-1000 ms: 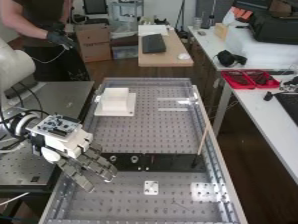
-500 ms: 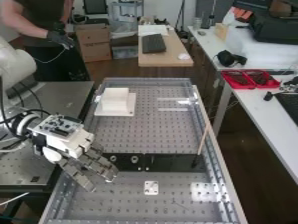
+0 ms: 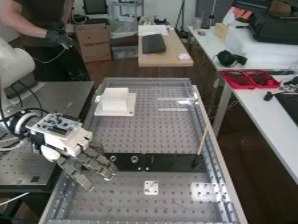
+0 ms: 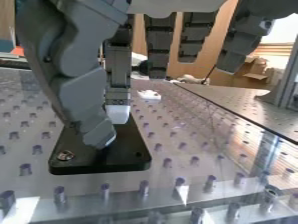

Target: Grab the smaller nut and place it in the white container

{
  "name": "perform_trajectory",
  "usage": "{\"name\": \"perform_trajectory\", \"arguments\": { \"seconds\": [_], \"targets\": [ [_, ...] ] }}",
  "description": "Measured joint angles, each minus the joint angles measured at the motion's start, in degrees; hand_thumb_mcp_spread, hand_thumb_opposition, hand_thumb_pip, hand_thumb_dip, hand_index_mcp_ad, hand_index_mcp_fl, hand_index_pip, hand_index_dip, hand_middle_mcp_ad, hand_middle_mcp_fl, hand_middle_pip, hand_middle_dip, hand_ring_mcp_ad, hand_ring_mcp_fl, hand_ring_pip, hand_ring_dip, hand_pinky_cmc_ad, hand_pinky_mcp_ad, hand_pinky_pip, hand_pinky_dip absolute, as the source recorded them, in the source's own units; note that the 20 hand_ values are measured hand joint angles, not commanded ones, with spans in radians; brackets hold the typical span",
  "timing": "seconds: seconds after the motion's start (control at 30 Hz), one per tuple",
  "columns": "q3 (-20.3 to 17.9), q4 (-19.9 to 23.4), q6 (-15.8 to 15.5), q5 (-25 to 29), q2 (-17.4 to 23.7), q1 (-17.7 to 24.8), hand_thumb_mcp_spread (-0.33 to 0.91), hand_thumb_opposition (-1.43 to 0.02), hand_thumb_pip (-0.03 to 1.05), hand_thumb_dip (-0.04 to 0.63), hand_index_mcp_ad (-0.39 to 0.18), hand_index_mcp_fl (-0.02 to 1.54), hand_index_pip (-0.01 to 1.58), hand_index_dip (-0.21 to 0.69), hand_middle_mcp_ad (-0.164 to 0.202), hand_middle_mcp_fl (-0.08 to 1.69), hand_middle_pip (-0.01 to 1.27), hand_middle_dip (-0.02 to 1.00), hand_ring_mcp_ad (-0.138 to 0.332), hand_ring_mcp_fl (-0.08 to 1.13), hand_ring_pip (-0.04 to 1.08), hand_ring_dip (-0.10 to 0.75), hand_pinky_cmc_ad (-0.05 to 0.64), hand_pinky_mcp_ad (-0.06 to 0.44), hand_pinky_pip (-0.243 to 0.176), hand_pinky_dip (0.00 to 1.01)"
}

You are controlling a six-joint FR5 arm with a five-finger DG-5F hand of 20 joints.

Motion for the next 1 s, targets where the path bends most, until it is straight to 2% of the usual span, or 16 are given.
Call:
{"name": "perform_trajectory", "arguments": {
  "seconds": [0.7, 1.0],
  "targets": [
    [-0.2, 0.3, 0.5, 0.4, -0.5, 0.2, 0.45, -0.88, 0.65, 0.255, -0.15, 0.22, 1.31, 0.314, 0.056, 0.16, 0.13, 0.24, 0.096, 0.0, 0.1, 0.098, 0.314, 0.265, -0.012, 0.14],
    [-0.5, 0.6, 0.8, 0.5, -0.5, 0.5, 0.45, -0.88, 0.64, 0.255, -0.15, 0.27, 1.33, 0.314, 0.052, 0.16, 0.13, 0.24, 0.098, 0.0, 0.1, 0.098, 0.314, 0.265, -0.012, 0.14]
  ]
}}
